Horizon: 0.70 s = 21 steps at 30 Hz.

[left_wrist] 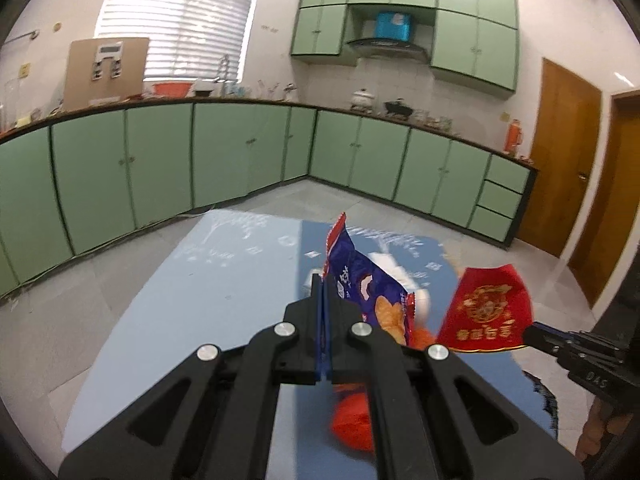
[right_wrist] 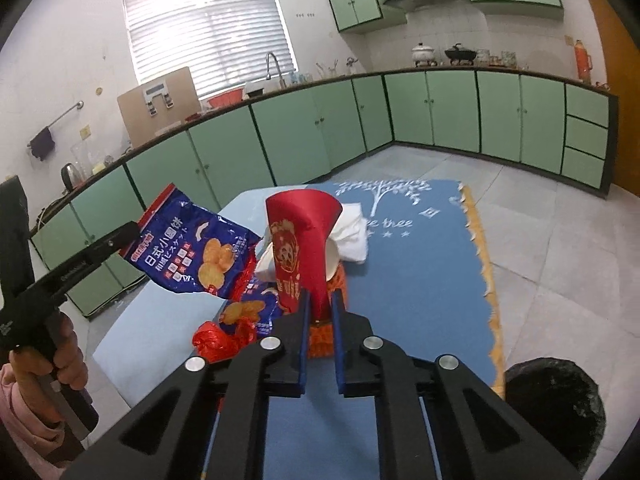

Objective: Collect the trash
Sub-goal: 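Grasp the red paper packet with the right tool while the left tool holds the snack bag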

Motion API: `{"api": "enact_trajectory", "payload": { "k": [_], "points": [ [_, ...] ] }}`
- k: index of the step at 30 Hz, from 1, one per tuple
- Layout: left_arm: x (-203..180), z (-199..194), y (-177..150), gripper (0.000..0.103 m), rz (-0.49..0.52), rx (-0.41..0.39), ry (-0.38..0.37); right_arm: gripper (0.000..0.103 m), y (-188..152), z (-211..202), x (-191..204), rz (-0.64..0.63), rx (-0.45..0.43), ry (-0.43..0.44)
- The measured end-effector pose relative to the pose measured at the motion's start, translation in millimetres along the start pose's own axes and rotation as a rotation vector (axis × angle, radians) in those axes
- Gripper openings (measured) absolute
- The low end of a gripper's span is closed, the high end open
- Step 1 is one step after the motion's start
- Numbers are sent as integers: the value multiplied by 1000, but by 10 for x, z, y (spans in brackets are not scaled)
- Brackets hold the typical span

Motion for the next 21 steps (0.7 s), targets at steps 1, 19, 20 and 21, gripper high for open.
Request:
{"api": "enact_trajectory", "payload": {
  "k": [1,19,20,21],
  "points": [
    [-55,-4,4,0,5,-2,-11,10,-7,-11,-19,-2,2,-4],
    [-701,-2,-139,0,62,34,-157,10,-159,-412,-522,64,-14,-134],
    [-801,-9,-139,0,70,33,-179,10,-160,-479,-579,71,-21,-150],
    [-916,-15,-137,0,79,32,-203,10,-173,-585,-673,83,-31,-176]
  ]
}}
Point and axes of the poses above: each gripper's, at about its wrist camera, not at the fingertips, and z roughly the way its jaws point, x to its left, y to its top, the point moved 7 cm from there along z, roughly the way its jaws point, and after that the axes turned 5 degrees about y, right-handed, at the moved point
